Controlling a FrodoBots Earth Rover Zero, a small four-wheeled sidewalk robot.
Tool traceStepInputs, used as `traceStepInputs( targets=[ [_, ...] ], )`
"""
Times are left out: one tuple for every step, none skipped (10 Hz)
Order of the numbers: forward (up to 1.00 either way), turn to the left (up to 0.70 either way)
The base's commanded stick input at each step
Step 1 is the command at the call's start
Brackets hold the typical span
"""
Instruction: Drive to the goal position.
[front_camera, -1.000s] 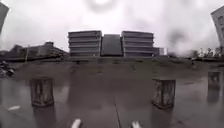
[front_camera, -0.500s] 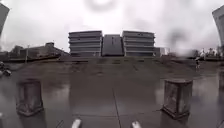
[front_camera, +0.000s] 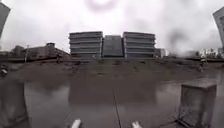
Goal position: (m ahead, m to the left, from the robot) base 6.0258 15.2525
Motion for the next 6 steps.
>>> traceStepInputs(
  targets=[
    [0.70,0.15],
    [0.70,0.18],
    [0.70,0.12],
    [0.70,0.02],
    [0.70,0.00],
    [0.70,0.00]
  ],
)
